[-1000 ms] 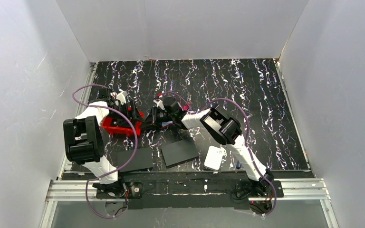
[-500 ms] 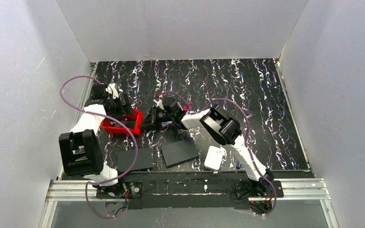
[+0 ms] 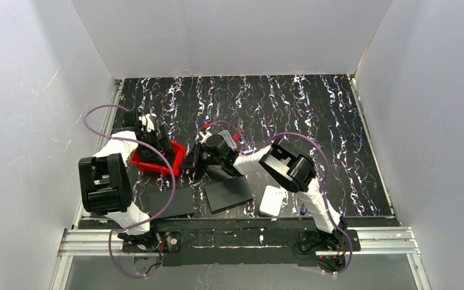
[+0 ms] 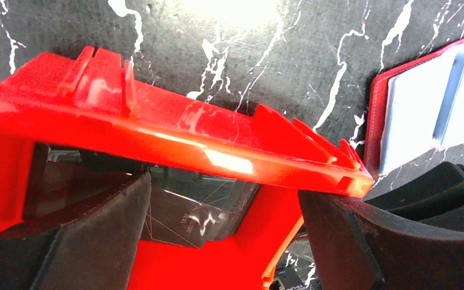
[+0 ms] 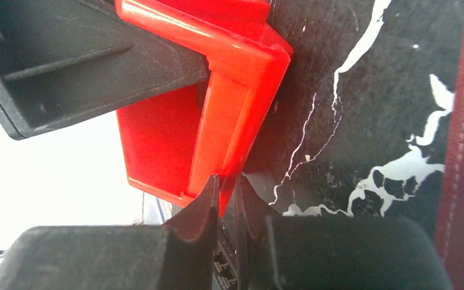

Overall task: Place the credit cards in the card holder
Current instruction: Pick up the credit card from the storage box.

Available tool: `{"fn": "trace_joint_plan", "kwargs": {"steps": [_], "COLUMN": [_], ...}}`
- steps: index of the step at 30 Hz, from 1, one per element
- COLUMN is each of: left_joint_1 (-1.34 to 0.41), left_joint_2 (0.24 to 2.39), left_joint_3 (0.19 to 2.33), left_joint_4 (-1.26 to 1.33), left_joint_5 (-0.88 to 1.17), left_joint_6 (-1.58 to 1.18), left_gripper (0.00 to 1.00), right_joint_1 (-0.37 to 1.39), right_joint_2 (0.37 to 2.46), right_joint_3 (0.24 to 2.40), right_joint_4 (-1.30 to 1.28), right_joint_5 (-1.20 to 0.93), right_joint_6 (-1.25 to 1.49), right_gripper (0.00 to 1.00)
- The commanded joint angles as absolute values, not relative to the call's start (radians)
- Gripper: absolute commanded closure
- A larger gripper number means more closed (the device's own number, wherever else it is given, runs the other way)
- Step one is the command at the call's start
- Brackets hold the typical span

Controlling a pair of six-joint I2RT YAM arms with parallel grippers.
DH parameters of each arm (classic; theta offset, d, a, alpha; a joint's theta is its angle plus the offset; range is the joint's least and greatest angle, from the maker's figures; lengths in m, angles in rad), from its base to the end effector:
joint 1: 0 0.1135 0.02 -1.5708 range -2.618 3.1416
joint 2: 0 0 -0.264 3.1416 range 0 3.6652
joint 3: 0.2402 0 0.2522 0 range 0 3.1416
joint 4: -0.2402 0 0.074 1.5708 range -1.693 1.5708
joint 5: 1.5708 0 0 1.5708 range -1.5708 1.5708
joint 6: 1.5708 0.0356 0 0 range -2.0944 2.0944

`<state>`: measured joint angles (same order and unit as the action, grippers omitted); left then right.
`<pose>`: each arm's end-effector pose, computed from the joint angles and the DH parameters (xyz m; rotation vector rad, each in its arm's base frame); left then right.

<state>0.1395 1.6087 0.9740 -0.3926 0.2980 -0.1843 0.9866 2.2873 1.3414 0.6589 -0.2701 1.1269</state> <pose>0.3171 0.0340 0.1879 -0.3091 2.5612 -0.4029 0.2619 0.4133 0.1184 -0.0693 2.2315 1.5942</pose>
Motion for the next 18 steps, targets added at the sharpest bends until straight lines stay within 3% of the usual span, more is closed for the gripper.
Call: {"fn": "trace_joint_plan", "kwargs": {"steps": [1, 8, 18], "left_joint_1": [0.138, 0.127, 0.096], "left_joint_2": [1.537, 1.626, 1.703], "left_joint_3": [0.958, 0.984, 0.992], "left_joint_4": [-0.369, -0.446, -0.431], "left_joint_5": [0.312, 0.462, 0.727], "left_joint_6": [-0.151, -0.092, -0.126], "left_gripper": [0.09, 0.03, 0.09], "right_joint_1": [1.006, 1.019, 1.026], "right_joint_2": [2.223, 2.236, 2.235], "right_joint_3": [1.317, 1.344, 1.348], "right_joint_4": [0.705, 0.708, 0.709], "right_joint_5": [-0.184, -0.196, -0.195], "right_joint_6": [1.009, 1.010, 0.987], "right_gripper": [0.99, 0.99, 0.99]}}
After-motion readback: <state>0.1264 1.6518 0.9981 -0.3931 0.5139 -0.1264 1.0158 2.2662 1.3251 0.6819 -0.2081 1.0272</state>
